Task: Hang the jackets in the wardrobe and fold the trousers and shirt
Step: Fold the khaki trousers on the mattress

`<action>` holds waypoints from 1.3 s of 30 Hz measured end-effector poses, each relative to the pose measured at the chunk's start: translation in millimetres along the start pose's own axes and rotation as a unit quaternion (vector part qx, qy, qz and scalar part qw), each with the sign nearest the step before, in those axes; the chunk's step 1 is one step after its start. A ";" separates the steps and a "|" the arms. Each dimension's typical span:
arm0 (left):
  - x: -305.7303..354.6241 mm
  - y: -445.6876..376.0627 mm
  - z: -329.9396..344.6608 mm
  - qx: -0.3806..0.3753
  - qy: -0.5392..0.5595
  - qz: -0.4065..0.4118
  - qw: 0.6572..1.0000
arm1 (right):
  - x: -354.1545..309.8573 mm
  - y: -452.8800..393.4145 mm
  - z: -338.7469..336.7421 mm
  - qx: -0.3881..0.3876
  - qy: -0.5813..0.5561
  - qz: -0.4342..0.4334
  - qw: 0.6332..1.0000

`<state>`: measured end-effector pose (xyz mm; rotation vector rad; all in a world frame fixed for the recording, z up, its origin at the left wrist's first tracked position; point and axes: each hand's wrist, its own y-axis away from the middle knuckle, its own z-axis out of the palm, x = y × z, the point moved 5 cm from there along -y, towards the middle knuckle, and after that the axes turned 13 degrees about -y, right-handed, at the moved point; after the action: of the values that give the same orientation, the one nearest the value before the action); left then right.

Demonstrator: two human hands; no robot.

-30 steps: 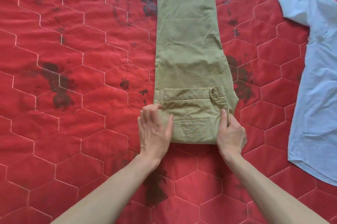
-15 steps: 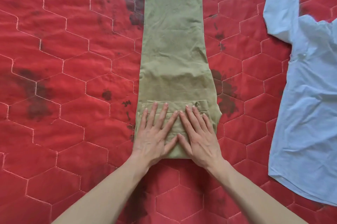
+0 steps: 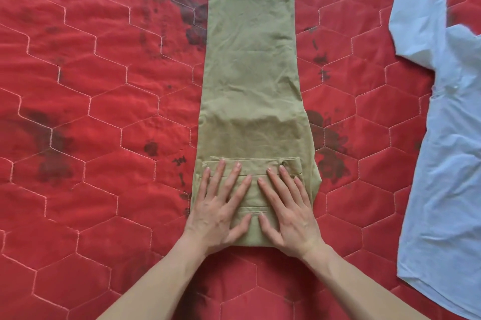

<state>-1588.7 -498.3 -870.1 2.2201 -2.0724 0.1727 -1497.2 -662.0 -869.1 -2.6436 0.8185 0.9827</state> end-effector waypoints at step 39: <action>-91.8 -9.8 -114.0 -0.244 0.459 -0.230 0.823 | -32.5 1.7 -140.3 0.100 -0.271 0.200 0.936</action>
<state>-1586.8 -390.0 -771.2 1.7041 -0.9098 0.4839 -1442.7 -701.1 -741.6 -1.9149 1.2450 1.5339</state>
